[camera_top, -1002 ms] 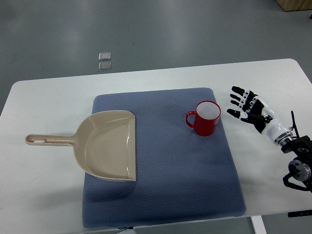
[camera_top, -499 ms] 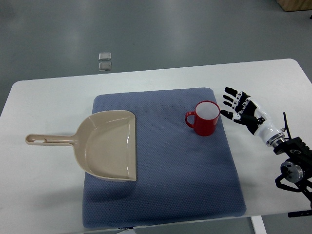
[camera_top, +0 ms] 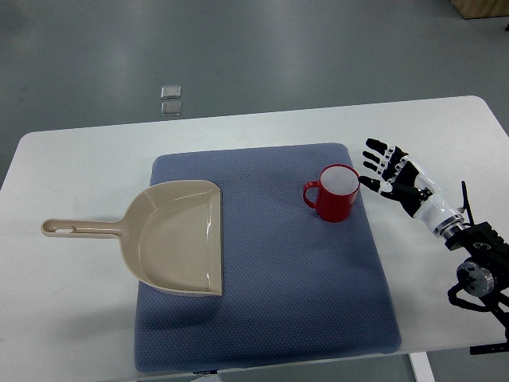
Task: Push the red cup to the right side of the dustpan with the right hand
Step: 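Lower the right hand onto the red mug's side away from the dustpan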
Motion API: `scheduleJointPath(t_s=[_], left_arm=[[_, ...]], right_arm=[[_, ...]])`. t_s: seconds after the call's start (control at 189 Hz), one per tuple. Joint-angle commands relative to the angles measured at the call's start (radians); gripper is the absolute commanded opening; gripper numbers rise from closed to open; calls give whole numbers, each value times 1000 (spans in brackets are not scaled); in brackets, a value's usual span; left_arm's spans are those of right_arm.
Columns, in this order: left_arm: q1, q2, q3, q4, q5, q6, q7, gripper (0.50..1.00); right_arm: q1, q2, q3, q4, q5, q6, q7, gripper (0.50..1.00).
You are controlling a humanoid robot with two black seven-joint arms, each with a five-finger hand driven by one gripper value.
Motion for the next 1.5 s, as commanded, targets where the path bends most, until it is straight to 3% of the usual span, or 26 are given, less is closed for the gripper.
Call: scheduleJointPath(t_s=[0.0, 0.387, 1.496], left_arm=[[0, 0, 0, 0, 0, 0, 0, 1000], [-1, 0, 0, 0, 0, 0, 0, 1000], [-1, 0, 0, 0, 0, 0, 0, 1000]], right_arm=[[-2, -2, 0, 26, -5, 1, 0, 926], [-30, 2, -10, 98, -98, -18, 0, 924], [-25, 34, -24, 96, -157, -131, 0, 926]])
